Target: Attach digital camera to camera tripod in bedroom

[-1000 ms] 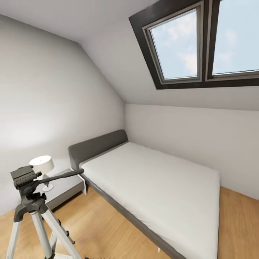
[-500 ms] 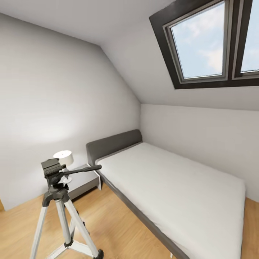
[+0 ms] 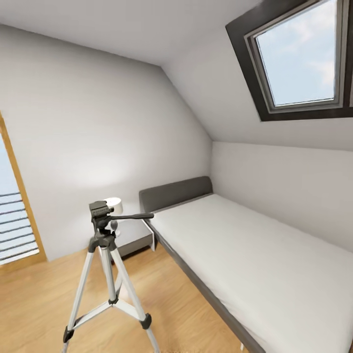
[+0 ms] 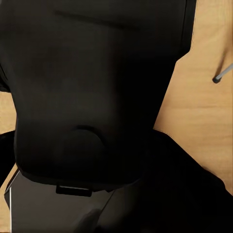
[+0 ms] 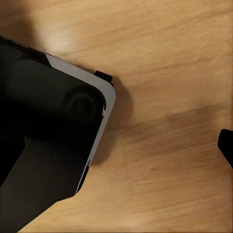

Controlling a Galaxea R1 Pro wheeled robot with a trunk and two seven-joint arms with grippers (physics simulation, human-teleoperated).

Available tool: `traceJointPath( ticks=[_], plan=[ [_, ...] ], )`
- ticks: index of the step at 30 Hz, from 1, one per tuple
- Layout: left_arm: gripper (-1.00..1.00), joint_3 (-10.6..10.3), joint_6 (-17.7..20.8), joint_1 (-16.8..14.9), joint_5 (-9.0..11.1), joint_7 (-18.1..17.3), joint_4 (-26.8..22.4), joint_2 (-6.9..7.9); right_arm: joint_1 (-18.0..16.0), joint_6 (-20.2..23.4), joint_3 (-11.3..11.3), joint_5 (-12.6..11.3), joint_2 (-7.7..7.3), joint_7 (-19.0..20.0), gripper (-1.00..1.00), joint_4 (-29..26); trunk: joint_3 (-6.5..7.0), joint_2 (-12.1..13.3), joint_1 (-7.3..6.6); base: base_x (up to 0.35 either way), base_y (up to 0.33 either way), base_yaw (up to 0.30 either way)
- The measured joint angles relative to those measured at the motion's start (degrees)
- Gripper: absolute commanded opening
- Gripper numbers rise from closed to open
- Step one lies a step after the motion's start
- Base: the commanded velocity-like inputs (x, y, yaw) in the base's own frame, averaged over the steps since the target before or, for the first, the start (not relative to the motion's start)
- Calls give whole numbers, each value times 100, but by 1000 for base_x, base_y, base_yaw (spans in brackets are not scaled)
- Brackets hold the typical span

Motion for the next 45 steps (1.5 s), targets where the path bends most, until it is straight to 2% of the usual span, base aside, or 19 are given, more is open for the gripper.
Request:
traceJointPath(
  ticks=[7,21,34,45],
  plan=[
    [-100,18,2,-2,32,-2,2,7,-1,-2,0,1,0,2,100,0,-1,-2,-2,-164,-138,298],
    [-100,25,7,-2,40,0,1,17,0,-5,0,-1,0,1,100,0,0,-1,-2,-13,-12,298],
    [-100,26,8,-2,35,0,2,20,0,-4,0,0,0,1,100,0,0,-1,-4,185,0,298],
    [-100,18,6,-2,23,0,2,17,1,-4,0,0,0,2,100,0,0,0,-2,43,0,298]
  ],
)
